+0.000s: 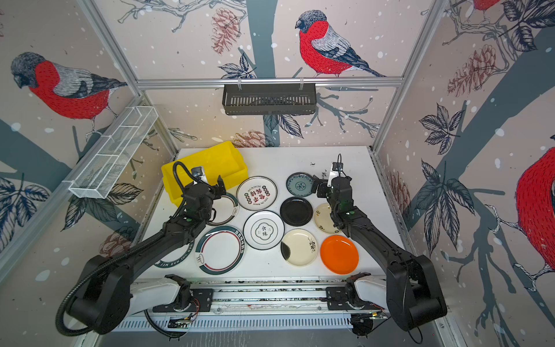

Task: Place the plates into the plastic bin on the countertop
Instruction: Pick up the plate from the top-center of the table.

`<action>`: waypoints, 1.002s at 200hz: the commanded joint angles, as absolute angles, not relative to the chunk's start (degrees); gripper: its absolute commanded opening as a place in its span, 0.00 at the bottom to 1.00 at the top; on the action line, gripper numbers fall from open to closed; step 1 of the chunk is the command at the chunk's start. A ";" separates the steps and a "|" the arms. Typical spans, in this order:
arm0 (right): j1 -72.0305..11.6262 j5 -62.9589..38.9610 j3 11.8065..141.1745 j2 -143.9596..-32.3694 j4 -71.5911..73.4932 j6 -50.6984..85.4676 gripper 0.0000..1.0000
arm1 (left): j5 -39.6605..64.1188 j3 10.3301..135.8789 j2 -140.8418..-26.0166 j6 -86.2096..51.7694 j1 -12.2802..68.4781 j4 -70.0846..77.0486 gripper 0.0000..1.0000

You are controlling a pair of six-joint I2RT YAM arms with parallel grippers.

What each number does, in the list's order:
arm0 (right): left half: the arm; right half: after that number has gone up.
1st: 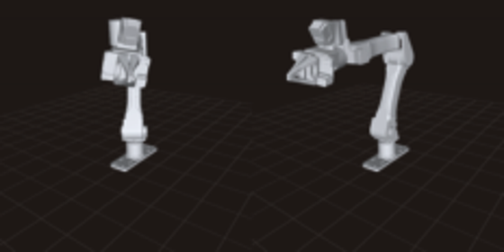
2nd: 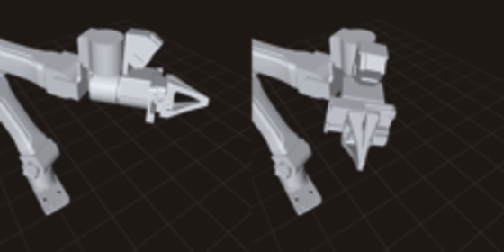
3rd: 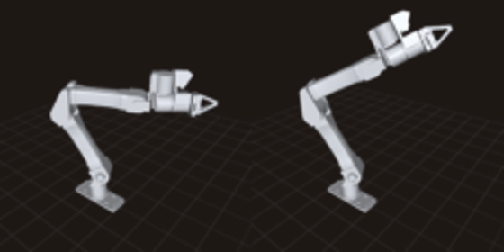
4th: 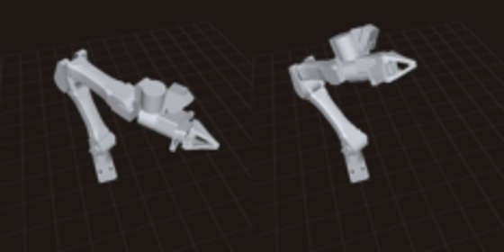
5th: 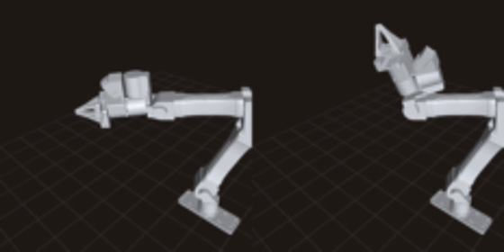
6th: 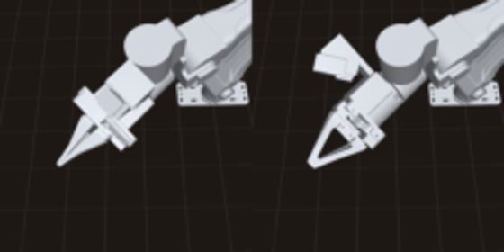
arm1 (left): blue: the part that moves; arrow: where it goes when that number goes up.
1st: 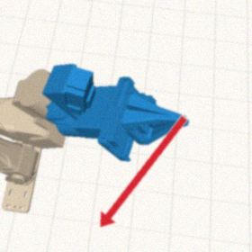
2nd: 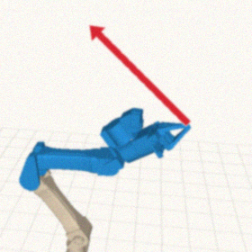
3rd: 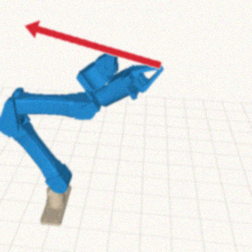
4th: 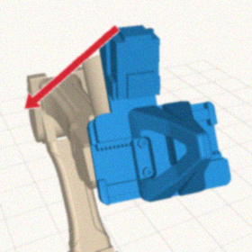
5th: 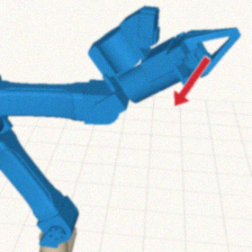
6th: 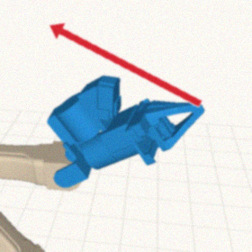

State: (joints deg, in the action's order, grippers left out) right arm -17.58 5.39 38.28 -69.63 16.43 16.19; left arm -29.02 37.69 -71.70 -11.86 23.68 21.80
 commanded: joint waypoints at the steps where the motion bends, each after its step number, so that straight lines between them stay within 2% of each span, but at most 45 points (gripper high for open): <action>1: -17.58 -3.68 39.49 -69.41 12.41 19.48 1.00 | -20.42 42.42 -75.45 -16.14 25.56 6.94 0.94; 15: -17.58 -8.19 40.07 -69.89 12.68 21.10 1.00 | -15.35 45.43 -77.75 -17.76 25.74 1.02 0.89; 30: -17.71 -13.13 40.45 -71.02 13.66 22.83 1.00 | -11.39 47.78 -78.98 -19.87 25.84 -4.16 0.78; 55: -18.48 -15.25 40.05 -71.54 13.71 24.57 1.00 | -4.54 48.45 -78.09 -24.07 26.01 -8.80 0.64; 102: -20.30 -14.66 37.84 -71.10 13.89 25.23 1.00 | 4.95 41.58 -71.92 -34.82 27.22 -7.05 0.62; 156: -21.25 -15.52 35.29 -69.02 17.96 26.75 1.00 | 1.15 28.74 -62.07 -45.37 28.21 4.67 0.56; 200: -21.80 -15.33 34.97 -68.14 16.98 27.39 1.00 | 2.62 23.67 -61.82 -51.88 28.21 11.78 0.51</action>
State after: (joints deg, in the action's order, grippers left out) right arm -21.45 -15.38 35.22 -68.90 15.22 26.46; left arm 2.68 25.65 -61.78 -45.58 28.25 4.36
